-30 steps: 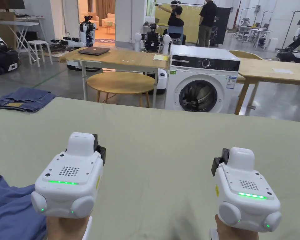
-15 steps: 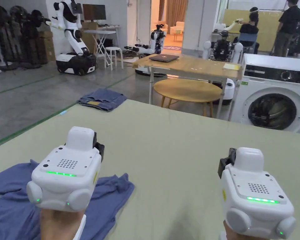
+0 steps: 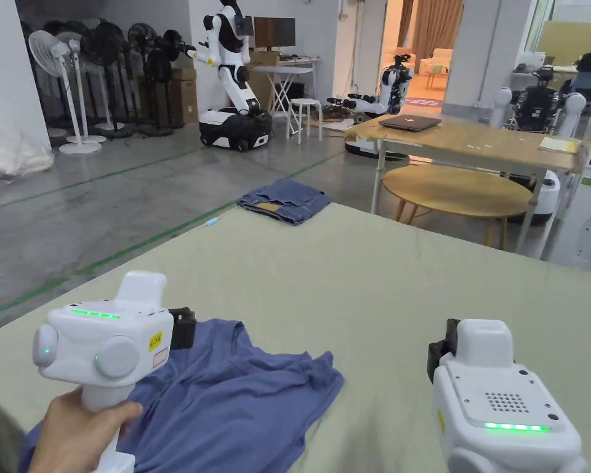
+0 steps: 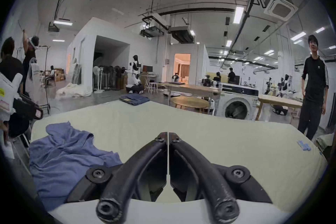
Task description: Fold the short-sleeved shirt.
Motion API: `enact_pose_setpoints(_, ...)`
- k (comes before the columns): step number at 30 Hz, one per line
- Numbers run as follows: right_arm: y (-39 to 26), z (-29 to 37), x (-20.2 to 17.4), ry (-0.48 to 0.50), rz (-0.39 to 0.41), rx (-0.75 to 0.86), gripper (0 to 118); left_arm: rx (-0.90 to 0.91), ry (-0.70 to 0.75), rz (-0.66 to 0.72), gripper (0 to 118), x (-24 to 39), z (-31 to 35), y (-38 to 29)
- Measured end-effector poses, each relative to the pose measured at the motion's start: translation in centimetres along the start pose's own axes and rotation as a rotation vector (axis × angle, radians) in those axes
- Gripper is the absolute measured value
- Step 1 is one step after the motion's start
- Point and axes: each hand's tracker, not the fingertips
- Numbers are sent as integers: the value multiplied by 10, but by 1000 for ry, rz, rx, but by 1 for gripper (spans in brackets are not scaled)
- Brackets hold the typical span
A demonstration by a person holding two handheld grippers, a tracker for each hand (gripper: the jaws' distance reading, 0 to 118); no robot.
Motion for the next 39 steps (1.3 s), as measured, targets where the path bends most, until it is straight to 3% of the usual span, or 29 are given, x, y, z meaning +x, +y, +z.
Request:
enact_pose_setpoints(6,-16,-3,3,3,10,-46,1,-264,-56,32,63,-5,-55,-22)
enact_pose_setpoints(14,-40,-1,22,-19,26,-122,1,-585,-136,95,64,10,-129,-81)
enact_pose_setpoints(17,-47,-1,31,-34,16,-147,1,-497,-84,12,62,24,-115,-77)
enact_pose_setpoints(18,-49,0,34,-40,11,-150,1,-485,-98,-41,53,28,-113,-77)
enact_pose_setpoints(20,-50,2,37,-51,1,-159,1,-463,-137,-64,0,32,-112,-76)
enact_pose_setpoints(24,-53,3,43,-57,-2,-174,1,-448,-112,-76,0,35,-111,-81)
enact_pose_setpoints(28,-48,11,52,-71,-3,-156,1,-314,-122,29,0,27,-92,-71)
enact_pose_setpoints(39,-25,32,93,-153,-32,-83,1,13,-204,82,0,39,-26,26)
